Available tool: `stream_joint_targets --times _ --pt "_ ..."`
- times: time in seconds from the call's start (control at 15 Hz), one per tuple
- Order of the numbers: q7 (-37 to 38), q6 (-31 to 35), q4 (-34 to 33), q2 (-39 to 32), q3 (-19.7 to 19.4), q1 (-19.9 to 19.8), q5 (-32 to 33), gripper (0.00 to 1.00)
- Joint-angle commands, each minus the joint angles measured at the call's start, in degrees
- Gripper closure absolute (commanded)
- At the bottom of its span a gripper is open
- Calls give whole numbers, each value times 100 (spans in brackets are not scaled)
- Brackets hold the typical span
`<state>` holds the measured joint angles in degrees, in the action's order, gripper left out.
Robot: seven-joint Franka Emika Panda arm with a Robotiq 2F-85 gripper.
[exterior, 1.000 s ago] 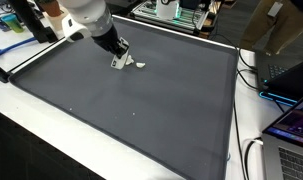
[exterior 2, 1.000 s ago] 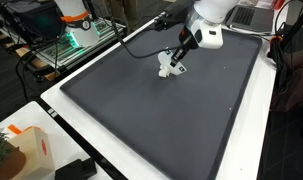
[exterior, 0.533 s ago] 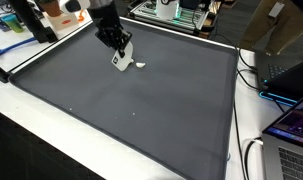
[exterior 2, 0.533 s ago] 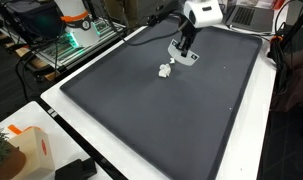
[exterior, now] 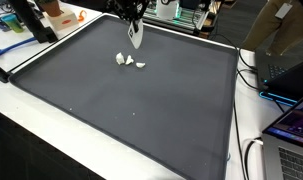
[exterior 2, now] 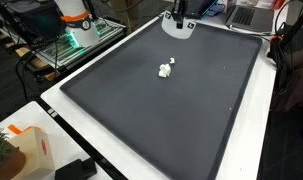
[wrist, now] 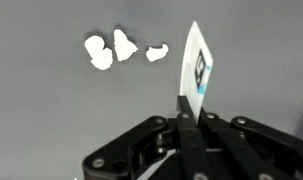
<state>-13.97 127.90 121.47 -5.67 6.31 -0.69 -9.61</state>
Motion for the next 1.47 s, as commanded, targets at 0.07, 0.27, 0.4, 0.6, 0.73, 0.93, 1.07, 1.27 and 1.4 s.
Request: stream_joint_targets --times 0.07,0.27,0.4,0.6,0.73,0.93,1.07,1.27,1.4 --pt "-120 325 651 421 -120 63 -155 99" --pt "-995 255 1523 1095 -227 -69 -905 99" --pt "-670 142 1005 601 -270 70 -617 96" --pt "-843 146 1325 944 -360 70 -729 96" --pt "-875 156 1504 1110 -361 100 -763 99" --pt "-1110 -108 2094 1794 -430 166 -1047 99" --pt "-1146 -433 2349 2283 -531 229 -1347 99" --pt "-884 -1168 2455 3109 -672 433 -1865 99" --pt "-537 -1640 2373 3504 -739 508 -2109 99"
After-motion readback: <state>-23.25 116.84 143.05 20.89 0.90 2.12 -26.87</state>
